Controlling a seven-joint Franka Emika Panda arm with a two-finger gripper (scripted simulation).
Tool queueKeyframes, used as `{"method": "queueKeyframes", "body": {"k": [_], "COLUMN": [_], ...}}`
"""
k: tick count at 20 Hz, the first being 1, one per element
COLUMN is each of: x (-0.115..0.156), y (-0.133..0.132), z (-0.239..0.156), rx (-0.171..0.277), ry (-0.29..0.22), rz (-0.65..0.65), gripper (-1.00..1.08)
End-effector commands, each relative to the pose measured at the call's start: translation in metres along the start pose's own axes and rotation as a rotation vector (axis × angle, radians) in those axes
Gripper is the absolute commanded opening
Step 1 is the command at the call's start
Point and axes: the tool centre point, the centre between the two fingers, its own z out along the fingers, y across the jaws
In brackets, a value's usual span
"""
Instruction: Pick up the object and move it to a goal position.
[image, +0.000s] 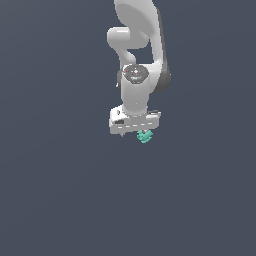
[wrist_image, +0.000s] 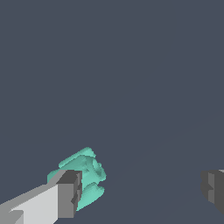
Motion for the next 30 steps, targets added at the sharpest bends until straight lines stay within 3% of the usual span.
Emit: {"method": "queueKeyframes", "body": {"k": [1, 8, 14, 30], "x": [-0.008, -0.034, -0.050, -0.056], "y": [-0.013, -0.047, -0.065, -0.072], "z": [0.010, 0.035, 0.048, 0.071], "rx": [-0.006, -0.018, -0.022, -0.022], "ry": [0.002, 0.006, 0.010, 0.010], "rz": [-0.091, -0.341, -0.473, -0.524], "gripper": [1.00, 1.00, 1.00, 1.00]}}
